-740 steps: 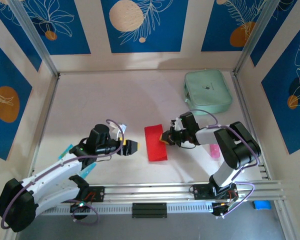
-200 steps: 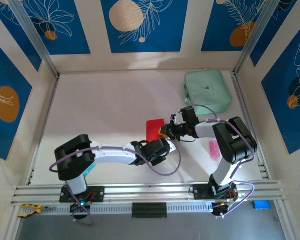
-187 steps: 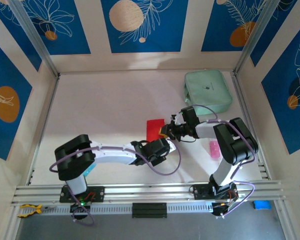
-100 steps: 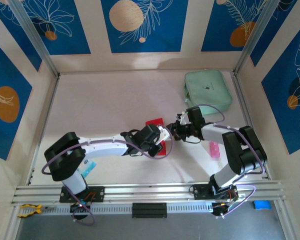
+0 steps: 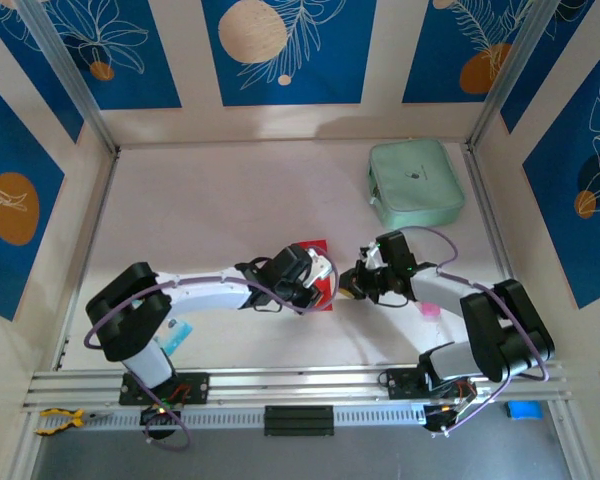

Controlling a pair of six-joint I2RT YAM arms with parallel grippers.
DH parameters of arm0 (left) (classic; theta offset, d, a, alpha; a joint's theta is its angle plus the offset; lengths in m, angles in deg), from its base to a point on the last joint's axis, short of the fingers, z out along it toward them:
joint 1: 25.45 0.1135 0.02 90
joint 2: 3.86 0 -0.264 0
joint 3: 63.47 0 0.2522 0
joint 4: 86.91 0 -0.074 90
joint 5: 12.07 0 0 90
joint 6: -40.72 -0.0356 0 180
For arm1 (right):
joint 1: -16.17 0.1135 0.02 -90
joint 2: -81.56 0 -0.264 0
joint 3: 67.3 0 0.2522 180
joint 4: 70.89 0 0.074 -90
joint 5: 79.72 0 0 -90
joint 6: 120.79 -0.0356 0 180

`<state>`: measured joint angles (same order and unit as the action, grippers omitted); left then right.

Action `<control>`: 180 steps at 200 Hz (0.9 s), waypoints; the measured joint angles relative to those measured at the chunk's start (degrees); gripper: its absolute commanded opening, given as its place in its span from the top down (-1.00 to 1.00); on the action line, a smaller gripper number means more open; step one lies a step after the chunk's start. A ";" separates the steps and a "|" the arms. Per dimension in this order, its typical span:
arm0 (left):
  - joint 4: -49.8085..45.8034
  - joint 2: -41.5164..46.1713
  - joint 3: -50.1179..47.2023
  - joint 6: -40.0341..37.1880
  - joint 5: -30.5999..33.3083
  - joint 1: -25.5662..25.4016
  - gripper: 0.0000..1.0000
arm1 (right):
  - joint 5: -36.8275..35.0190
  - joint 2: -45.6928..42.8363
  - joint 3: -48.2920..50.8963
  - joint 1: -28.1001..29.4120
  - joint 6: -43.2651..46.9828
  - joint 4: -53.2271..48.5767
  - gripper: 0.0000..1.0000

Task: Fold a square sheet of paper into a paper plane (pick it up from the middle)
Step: Fold the triangle a second time at the center of the table.

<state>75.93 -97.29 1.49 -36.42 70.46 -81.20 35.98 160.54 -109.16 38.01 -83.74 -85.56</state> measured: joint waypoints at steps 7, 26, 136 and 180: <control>-0.02 0.17 -0.11 0.20 -0.02 0.04 1.00 | 0.02 0.26 0.09 1.16 -0.26 0.33 0.93; 0.00 0.33 -0.13 0.24 -0.04 0.11 1.00 | 0.26 2.10 0.09 3.34 -1.22 2.29 0.94; -0.31 0.24 -0.04 0.15 -0.02 0.13 0.67 | 0.68 5.68 -0.02 4.09 -2.67 6.99 0.95; -0.46 -0.79 0.37 0.15 -0.07 0.39 0.64 | 0.94 5.68 -0.02 4.09 -2.69 7.58 0.95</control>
<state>75.47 -98.08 1.86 -36.26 70.40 -80.81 36.92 166.22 -109.18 42.10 -86.43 -77.98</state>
